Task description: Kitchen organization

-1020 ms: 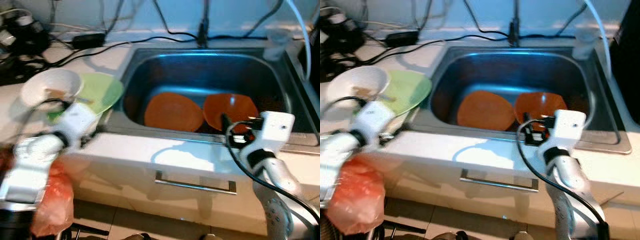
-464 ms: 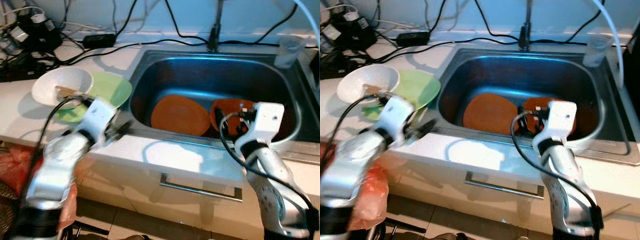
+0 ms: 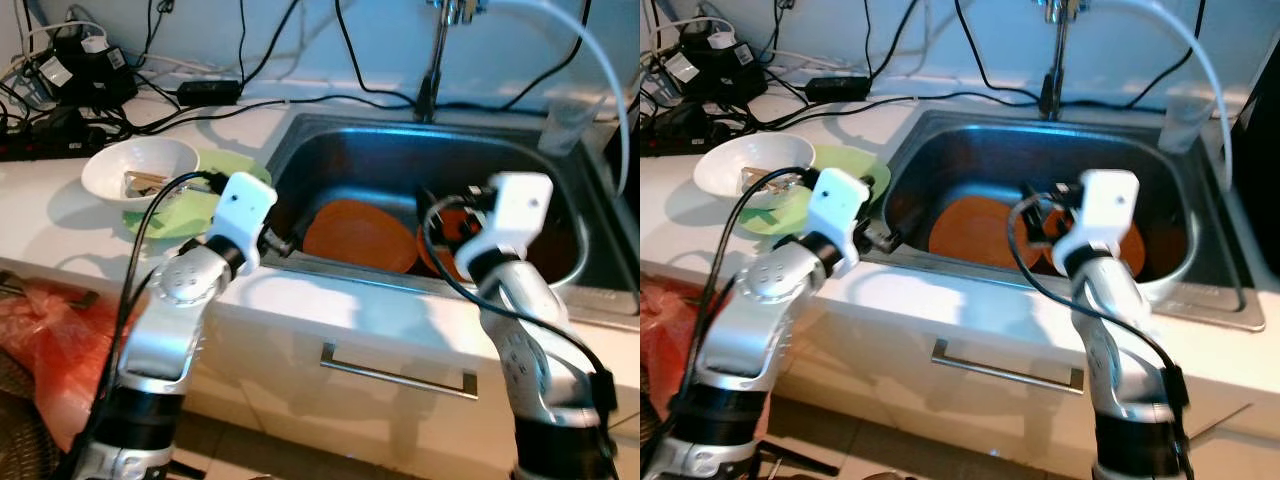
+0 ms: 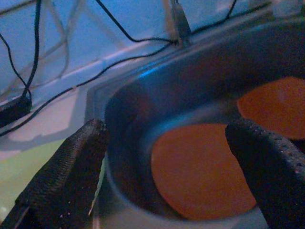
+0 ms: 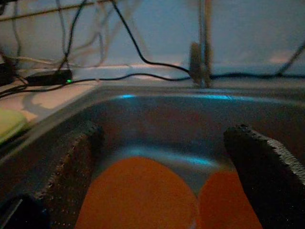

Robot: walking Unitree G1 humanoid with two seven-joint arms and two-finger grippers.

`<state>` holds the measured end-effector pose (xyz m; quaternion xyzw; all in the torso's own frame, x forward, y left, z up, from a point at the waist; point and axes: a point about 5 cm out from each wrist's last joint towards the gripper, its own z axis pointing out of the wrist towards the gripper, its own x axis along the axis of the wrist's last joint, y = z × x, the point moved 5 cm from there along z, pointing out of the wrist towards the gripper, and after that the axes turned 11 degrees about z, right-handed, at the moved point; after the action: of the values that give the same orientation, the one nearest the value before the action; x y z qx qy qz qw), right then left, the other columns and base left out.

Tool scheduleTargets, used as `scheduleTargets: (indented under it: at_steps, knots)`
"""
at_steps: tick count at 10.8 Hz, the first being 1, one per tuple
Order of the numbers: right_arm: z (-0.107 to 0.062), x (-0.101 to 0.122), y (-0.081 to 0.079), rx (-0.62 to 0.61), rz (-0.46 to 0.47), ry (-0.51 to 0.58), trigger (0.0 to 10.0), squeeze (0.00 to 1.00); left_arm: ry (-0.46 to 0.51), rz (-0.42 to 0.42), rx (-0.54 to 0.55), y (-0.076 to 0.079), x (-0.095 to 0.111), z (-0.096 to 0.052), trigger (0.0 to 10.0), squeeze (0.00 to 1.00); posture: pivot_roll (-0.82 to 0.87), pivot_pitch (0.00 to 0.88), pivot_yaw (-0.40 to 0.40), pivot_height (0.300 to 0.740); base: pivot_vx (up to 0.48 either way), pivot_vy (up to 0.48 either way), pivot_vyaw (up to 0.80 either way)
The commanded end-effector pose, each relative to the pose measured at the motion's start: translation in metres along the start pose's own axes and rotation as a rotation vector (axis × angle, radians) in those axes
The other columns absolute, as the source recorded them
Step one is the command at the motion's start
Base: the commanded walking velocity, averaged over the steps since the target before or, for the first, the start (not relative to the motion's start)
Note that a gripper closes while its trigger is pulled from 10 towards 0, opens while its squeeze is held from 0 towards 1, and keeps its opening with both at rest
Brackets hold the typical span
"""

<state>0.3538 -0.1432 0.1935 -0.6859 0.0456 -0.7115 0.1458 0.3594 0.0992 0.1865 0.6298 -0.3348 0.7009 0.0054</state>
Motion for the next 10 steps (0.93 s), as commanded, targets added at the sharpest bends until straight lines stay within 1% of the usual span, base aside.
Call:
scheduleTargets:
  at_steps: [1, 2, 3, 4, 5, 6, 7, 8, 9, 10]
  knots:
    - [0.007, 0.004, -0.005, 0.025, -0.01, 0.015, 10.0, 0.0, 0.016, 0.0, 0.016, -0.001, 0.004, 0.006, 10.0, 1.0, 0.06, 0.0, 0.027, 0.74, 0.0, 0.0, 0.0]
    - [0.014, 0.008, -0.012, 0.053, -0.012, 0.029, 10.0, 0.0, 0.043, -0.011, 0.028, 0.001, 0.012, 0.011, 10.0, 1.0, 0.06, 0.0, 0.019, 0.74, 0.0, 0.0, 0.0]
    - [0.019, 0.011, -0.02, 0.08, -0.022, 0.042, 10.0, 0.0, 0.068, -0.015, 0.052, -0.002, 0.017, 0.014, 10.0, 1.0, 0.05, 0.0, 0.025, 0.74, 0.0, 0.0, 0.0]
    - [0.02, 0.014, -0.024, 0.096, -0.049, 0.069, 10.0, 0.0, 0.066, -0.01, 0.138, -0.018, 0.009, 0.015, 10.0, 1.0, 0.02, 0.0, 0.05, 0.74, 0.0, 0.0, 0.0]
    - [0.019, 0.015, -0.02, 0.084, -0.047, 0.079, 10.0, 0.0, 0.06, -0.027, 0.174, -0.027, 0.007, 0.016, 10.0, 1.0, 0.01, 0.0, 0.06, 0.74, 0.0, 0.0, 0.0]
    - [0.02, 0.016, -0.016, 0.068, -0.045, 0.091, 10.0, 0.0, 0.096, -0.027, 0.181, -0.036, 0.014, 0.02, 10.0, 1.0, 0.0, 0.0, 0.067, 0.74, 0.0, 0.0, 0.0]
    - [0.02, 0.012, -0.015, 0.061, -0.044, 0.089, 10.0, 0.0, 0.108, -0.025, 0.175, -0.037, 0.016, 0.026, 10.0, 1.0, 0.0, 0.0, 0.068, 0.74, 0.0, 0.0, 0.0]
    - [0.019, 0.01, -0.018, 0.065, -0.041, 0.089, 10.0, 0.0, 0.123, -0.052, 0.182, -0.037, 0.018, 0.03, 10.0, 1.0, -0.01, 0.0, 0.068, 0.74, 0.0, 0.0, 0.0]
    - [0.016, 0.008, -0.023, 0.076, -0.029, 0.089, 10.0, 0.0, 0.169, -0.076, 0.176, -0.03, 0.029, 0.039, 10.0, 1.0, 0.0, 0.0, 0.068, 0.74, 0.0, 0.0, 0.0]
    - [0.016, 0.006, -0.024, 0.076, -0.022, 0.087, 10.0, 0.0, 0.2, -0.08, 0.174, -0.026, 0.037, 0.041, 10.0, 1.0, 0.01, 0.0, 0.069, 0.74, 0.0, 0.0, 0.0]
